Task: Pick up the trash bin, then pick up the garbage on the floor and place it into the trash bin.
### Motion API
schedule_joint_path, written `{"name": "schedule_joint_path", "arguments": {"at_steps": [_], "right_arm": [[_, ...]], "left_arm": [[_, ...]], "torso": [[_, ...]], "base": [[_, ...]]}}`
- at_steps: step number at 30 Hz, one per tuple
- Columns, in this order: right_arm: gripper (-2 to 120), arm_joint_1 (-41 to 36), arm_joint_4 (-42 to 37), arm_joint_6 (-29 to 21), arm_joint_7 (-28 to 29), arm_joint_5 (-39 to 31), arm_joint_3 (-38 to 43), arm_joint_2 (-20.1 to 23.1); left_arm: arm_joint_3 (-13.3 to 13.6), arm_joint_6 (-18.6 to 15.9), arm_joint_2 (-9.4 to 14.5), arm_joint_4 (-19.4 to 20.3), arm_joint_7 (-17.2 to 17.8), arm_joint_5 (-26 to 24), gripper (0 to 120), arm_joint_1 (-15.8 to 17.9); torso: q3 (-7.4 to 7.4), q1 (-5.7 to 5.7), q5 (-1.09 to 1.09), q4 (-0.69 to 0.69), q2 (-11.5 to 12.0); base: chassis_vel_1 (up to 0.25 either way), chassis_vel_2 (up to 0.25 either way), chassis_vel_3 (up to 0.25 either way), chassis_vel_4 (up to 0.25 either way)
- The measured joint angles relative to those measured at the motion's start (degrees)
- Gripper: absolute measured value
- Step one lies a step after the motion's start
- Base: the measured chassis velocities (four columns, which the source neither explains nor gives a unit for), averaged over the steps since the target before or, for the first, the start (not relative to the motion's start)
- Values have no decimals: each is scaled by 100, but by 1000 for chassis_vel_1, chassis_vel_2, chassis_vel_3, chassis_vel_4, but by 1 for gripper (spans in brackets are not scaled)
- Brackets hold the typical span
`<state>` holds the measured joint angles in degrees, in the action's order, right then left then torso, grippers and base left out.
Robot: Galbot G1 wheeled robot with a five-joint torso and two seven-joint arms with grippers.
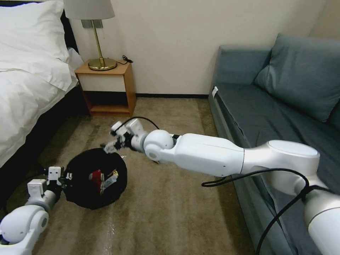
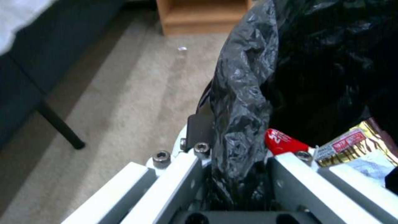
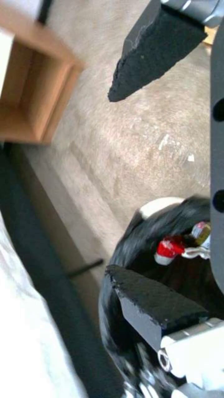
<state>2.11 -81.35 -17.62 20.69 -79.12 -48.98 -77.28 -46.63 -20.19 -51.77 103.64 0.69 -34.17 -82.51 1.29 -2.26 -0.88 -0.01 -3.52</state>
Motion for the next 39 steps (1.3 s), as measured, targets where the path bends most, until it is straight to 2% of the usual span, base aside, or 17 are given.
{"name": "schedule_joint_path", "arguments": {"at_steps": [3, 4, 5, 7, 8, 9, 10, 11, 14, 15, 16, 17, 19, 26, 39], "right_arm": [[100, -332, -141, -196, 406, -361, 438, 125], [100, -552, -287, -375, 622, -489, 662, 304], [100, -552, -287, -375, 622, -489, 662, 304], [100, -850, -481, -547, 802, -526, 848, 694], [100, -850, -481, -547, 802, -526, 848, 694], [100, -1090, -594, -674, 925, -506, 1035, 1080], [100, -1258, -646, -731, 998, -475, 1157, 1287], [100, -1258, -646, -731, 998, -475, 1157, 1287], [100, -1894, -778, -737, 1039, -128, 1579, 1845], [100, -1894, -778, -737, 1039, -128, 1579, 1845], [100, -2243, -838, -712, 1005, 20, 1797, 2040], [100, -2243, -838, -712, 1005, 20, 1797, 2040], [100, -2674, -864, -696, 943, 156, 2113, 2239], [100, -2980, -927, -684, 880, 194, 2495, 2370], [100, -3147, -986, -578, 847, 278, 2571, 2308]], "left_arm": [[-106, -102, 193, 95, 19, -250, 1, 23], [-145, -146, 318, 133, 68, -357, 1, 41], [-145, -146, 318, 133, 68, -357, 1, 41], [-160, -168, 502, 144, 120, -438, 1, 54], [-160, -168, 502, 144, 120, -438, 1, 54], [-175, -171, 661, 140, 135, -487, 1, 44], [-205, -171, 754, 119, 138, -522, 1, 38], [-205, -171, 754, 119, 138, -522, 1, 38], [-286, -176, 1019, 12, 95, -633, 1, 37], [-286, -176, 1019, 12, 95, -633, 1, 37], [-302, -177, 1145, -51, 54, -700, 1, 66], [-302, -177, 1145, -51, 54, -700, 1, 66], [-331, -177, 1300, -129, 25, -804, 1, 110], [-345, -177, 1453, -162, -11, -894, 1, 151], [-467, -97, 1435, -234, -140, -824, 1, 14]], "torso": [[0, 0, 0, 1, 0], [0, 0, 2, 1, -1], [0, 0, 2, 1, -1], [1, 0, 3, -1, 0], [1, 0, 3, -1, 0], [0, 0, 0, -1, 0], [0, 0, 1, -2, 0], [0, 0, 1, -2, 0], [0, 0, 1, -3, 0], [0, 0, 1, -3, 0], [0, 0, 3, -2, 0], [0, 0, 3, -2, 0], [0, 0, 1, -3, 0], [0, 0, 1, 0, 0], [0, 0, 0, 0, 0]], "base": [[0, 0, 0, 0], [0, 0, 0, 0], [0, 0, 0, 0], [0, 0, 0, 0], [0, 0, 0, 0], [0, 0, 0, 0], [0, 0, 0, 0], [0, 0, 0, 0], [0, 0, 0, 0], [0, 0, 0, 0], [0, 0, 0, 0], [0, 0, 0, 0], [0, 0, 0, 0], [0, 0, 0, 0], [0, 0, 0, 0]]}}
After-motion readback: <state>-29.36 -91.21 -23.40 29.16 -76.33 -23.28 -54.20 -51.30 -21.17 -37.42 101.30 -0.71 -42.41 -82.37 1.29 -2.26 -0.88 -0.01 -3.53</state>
